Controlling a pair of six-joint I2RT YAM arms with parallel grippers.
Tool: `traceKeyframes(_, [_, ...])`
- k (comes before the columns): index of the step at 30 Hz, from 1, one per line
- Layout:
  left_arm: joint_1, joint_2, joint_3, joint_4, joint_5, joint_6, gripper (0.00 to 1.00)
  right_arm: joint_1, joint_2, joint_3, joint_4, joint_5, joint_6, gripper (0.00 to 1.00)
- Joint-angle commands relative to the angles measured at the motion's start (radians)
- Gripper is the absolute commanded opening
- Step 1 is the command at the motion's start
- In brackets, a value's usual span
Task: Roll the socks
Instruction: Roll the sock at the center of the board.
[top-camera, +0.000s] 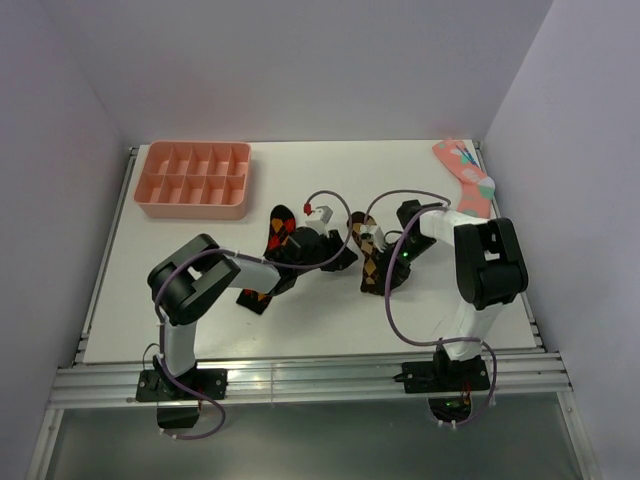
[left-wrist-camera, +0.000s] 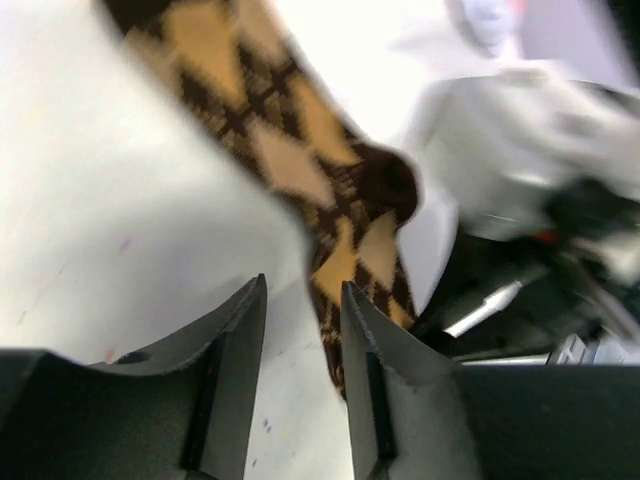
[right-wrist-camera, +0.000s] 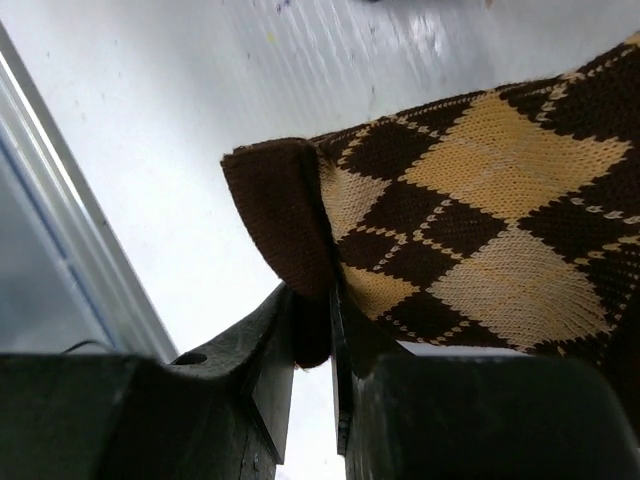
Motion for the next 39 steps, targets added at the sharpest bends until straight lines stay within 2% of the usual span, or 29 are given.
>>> traceKeyframes(1, [-0.027, 0.003, -0.035, 0.294, 0.05, 0.145, 0.42, -0.017, 0.043, 0.067, -0.101, 0.034, -0.026, 0.24])
traceKeyframes(5, [-0.033, 0.035, -0.063, 0.433, 0.154, 0.211, 0.43, -0.026, 0.095, 0.104, -0.131, 0.049, -0.018, 0.24])
traceKeyframes(7, [-0.036, 0.044, -0.058, 0.45, 0.209, 0.247, 0.44, -0.04, 0.109, 0.113, -0.15, 0.044, -0.018, 0.24])
traceKeyframes(14, [-0.038, 0.124, 0.016, 0.449, 0.334, 0.279, 0.43, -0.068, 0.117, 0.108, -0.145, 0.046, 0.008, 0.24])
traceKeyframes(21, [-0.039, 0.158, 0.056, 0.381, 0.345, 0.317, 0.44, -0.068, 0.125, 0.121, -0.151, 0.031, 0.016, 0.23])
traceKeyframes(26, [-0.033, 0.116, -0.015, 0.386, 0.341, 0.346, 0.52, -0.068, 0.134, 0.124, -0.153, 0.035, 0.014, 0.23])
traceKeyframes(30, [-0.035, 0.113, -0.004, 0.372, 0.456, 0.371, 0.57, -0.068, 0.132, 0.113, -0.144, 0.044, 0.021, 0.23])
traceKeyframes(33, [-0.041, 0.098, -0.004, 0.341, 0.487, 0.408, 0.62, -0.068, 0.134, 0.111, -0.145, 0.044, 0.024, 0.23])
traceKeyframes(39, [-0.048, 0.098, -0.013, 0.35, 0.489, 0.449, 0.65, -0.069, 0.155, 0.122, -0.153, 0.041, 0.033, 0.23])
